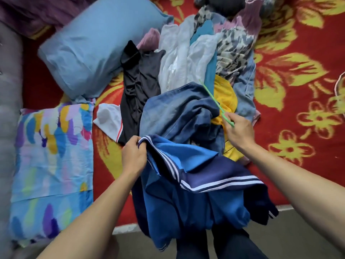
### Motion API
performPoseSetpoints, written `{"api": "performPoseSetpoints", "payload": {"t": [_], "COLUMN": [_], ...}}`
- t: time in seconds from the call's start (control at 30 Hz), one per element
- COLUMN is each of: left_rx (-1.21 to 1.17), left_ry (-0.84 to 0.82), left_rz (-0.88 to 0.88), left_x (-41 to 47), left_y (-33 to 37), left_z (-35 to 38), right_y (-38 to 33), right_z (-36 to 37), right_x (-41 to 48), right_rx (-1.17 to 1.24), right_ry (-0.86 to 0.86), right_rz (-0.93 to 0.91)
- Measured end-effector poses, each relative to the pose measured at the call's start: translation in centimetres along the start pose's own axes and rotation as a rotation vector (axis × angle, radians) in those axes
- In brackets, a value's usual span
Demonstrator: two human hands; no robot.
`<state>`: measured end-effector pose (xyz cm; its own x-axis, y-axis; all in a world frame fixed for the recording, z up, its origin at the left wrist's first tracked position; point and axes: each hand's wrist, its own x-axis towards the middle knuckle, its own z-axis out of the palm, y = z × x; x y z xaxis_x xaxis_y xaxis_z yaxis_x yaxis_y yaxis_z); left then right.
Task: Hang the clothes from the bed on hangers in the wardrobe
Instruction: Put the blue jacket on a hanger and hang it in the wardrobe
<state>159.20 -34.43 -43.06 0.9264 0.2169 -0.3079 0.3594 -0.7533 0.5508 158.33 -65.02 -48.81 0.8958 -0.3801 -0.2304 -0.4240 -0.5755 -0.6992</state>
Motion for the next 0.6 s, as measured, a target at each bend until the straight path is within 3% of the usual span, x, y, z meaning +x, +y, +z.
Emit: {"api": "performPoseSetpoints", "payload": {"t": [0.07,0.17,0.37,0.47,0.6], "left_rx": [-0.007,0.026,0.128,0.161,0.246], "left_ry": [0.015,0.036,0.069,0.069,0.011], "left_rz": [0.006,-0.007,-0.019,0.047,0.371], "left_x": [1.0,1.8,2.0,0.8,-2.5], "left_y": [1.0,1.7,2.2,3.3,4.8], "left_z": [-1.3,-2.7,-3.9,-3.7,-2.7], "right_y": [-2.3,-6.1,-8.9,-9.1,-9.5], "right_z": [-3.3,-8.5,-12.4,-9.3,-2.4], "right_x": [-0.9,-3.2,-6.3,-6.7,-6.3], "right_rx": [0.278,0.462,0.354,0.237,0.235], "right_ry": [-0.07,-0.212,-0.751,-0.769,-0.68], "right_rz": [-0.061,-0.18,-0.177,-0.177,-0.155]}}
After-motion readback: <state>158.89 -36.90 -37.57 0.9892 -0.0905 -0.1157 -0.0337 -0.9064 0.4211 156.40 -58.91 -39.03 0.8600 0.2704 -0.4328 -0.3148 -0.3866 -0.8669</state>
